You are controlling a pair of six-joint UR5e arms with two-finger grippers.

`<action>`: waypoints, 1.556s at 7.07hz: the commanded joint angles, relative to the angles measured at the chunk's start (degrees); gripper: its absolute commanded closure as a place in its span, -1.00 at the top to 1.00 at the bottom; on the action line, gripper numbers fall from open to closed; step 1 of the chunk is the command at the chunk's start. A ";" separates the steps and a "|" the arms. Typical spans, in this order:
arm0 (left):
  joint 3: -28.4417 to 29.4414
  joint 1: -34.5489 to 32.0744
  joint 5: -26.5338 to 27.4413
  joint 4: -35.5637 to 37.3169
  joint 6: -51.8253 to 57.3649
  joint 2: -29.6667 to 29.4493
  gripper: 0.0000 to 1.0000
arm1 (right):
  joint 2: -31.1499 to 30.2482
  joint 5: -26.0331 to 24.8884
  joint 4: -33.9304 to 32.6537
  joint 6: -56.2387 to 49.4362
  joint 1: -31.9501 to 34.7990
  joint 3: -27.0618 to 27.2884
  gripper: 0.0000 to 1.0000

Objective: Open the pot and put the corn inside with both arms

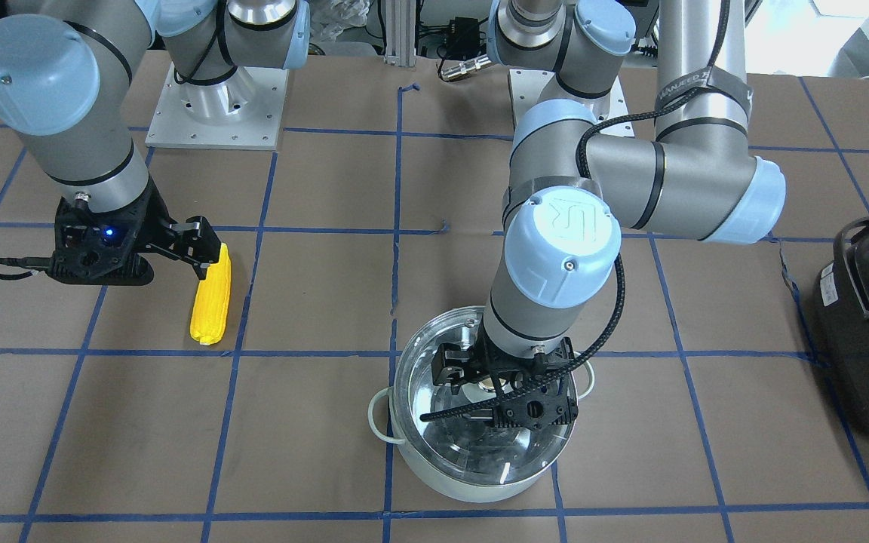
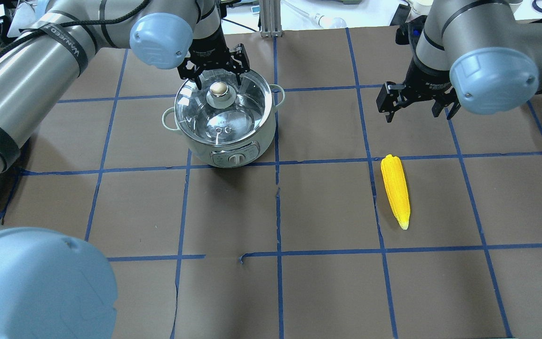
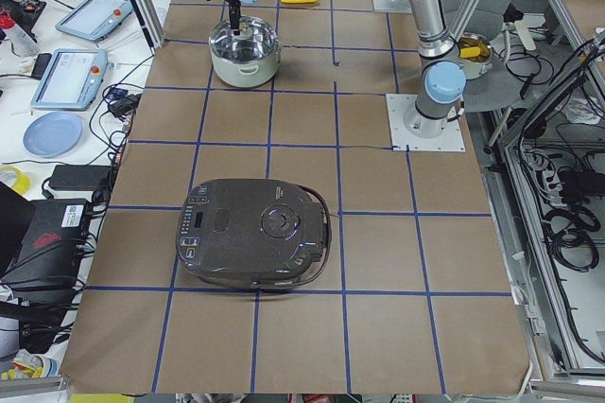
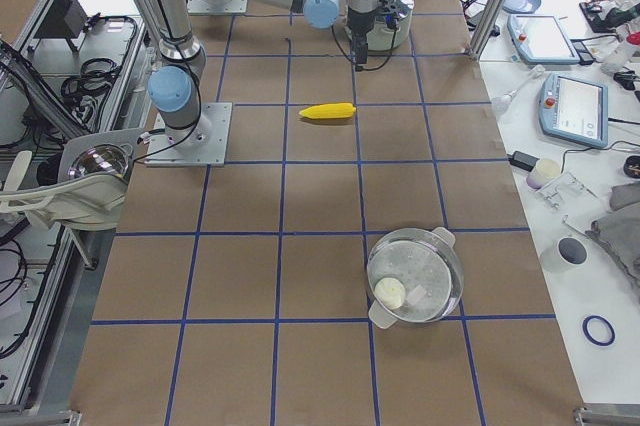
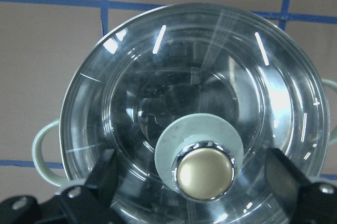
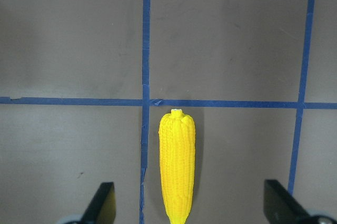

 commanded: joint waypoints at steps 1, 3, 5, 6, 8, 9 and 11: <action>-0.84 -0.25 0.00 0.04 -0.18 0.21 -0.04 | 0.65 0.30 -6.43 -1.86 -0.24 4.86 1.00; -0.93 -0.25 -0.09 0.04 -0.71 0.92 -0.77 | 0.56 1.87 -18.11 -5.29 -3.74 14.51 1.00; 0.72 0.18 0.00 -0.05 -0.54 2.14 -0.86 | 1.00 4.96 -22.20 -5.48 -3.84 18.24 1.00; 2.91 2.10 0.09 -1.62 0.77 2.32 -0.86 | 1.35 5.05 -22.22 -5.39 -3.84 18.42 0.99; 4.95 10.87 -0.09 -7.93 9.07 2.85 -0.86 | 4.58 4.87 -24.74 -5.39 -3.84 18.43 0.92; 4.52 14.65 0.00 -10.66 15.48 3.72 -1.00 | 5.13 4.44 -25.11 -5.65 -3.84 18.43 0.91; -0.11 23.96 0.35 -10.17 28.75 4.08 -1.00 | 8.19 4.35 -30.53 -7.06 -3.84 20.96 0.88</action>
